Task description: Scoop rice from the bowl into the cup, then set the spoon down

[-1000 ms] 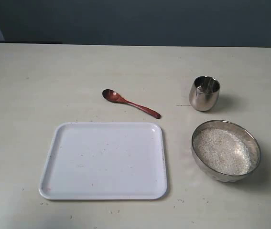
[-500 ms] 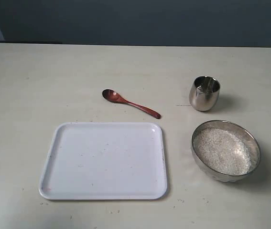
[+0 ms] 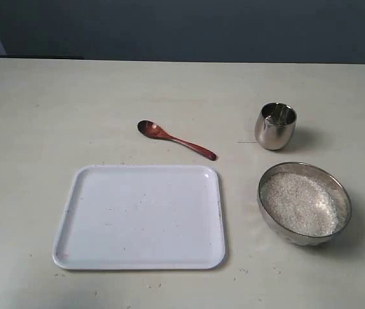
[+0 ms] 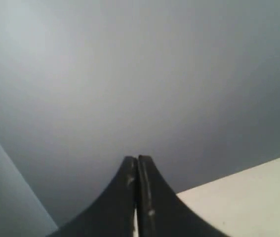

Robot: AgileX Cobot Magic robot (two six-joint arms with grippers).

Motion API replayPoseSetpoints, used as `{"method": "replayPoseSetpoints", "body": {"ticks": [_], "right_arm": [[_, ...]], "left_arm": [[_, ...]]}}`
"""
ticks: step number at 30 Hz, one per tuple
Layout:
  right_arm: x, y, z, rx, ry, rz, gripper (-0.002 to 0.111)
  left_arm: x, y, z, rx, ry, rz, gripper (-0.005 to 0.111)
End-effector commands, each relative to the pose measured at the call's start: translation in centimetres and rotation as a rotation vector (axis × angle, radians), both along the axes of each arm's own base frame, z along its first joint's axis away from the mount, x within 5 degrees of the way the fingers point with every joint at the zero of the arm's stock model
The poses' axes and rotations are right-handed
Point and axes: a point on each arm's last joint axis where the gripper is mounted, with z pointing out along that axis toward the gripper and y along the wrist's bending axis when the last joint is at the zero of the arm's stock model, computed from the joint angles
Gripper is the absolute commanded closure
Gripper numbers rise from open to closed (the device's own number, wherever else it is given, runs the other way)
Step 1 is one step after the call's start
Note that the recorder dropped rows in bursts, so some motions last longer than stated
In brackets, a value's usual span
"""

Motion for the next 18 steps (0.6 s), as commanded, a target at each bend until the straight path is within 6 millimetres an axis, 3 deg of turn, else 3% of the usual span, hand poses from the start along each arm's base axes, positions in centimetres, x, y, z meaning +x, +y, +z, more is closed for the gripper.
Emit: {"method": "replayPoseSetpoints", "body": {"ticks": [1, 2, 6, 10, 14, 18], "right_arm": [[2.6, 1.7, 1.6, -0.095, 0.113, 0.123, 0.109], [4.3, 3.0, 2.4, -0.178, 0.146, 0.188, 0.109], [7.9, 6.9, 3.5, -0.365, 0.156, 0.319, 0.109], [11.9, 12.9, 3.6, -0.624, 0.203, 0.497, 0.109], [16.2, 19.3, 2.5, -0.851, 0.365, 0.683, 0.109], [21.2, 23.5, 0.3, -1.071, 0.512, 0.754, 0.109]], "left_arm": [[0.0, 0.0, 0.2, -0.004, -0.019, -0.008, 0.106], [0.0, 0.0, 0.2, -0.004, -0.019, -0.008, 0.106], [0.0, 0.0, 0.2, -0.004, -0.019, -0.008, 0.106], [0.0, 0.0, 0.2, -0.004, -0.019, -0.008, 0.106], [0.0, 0.0, 0.2, -0.004, -0.019, -0.008, 0.106], [0.0, 0.0, 0.2, -0.004, -0.019, -0.008, 0.106]]}}
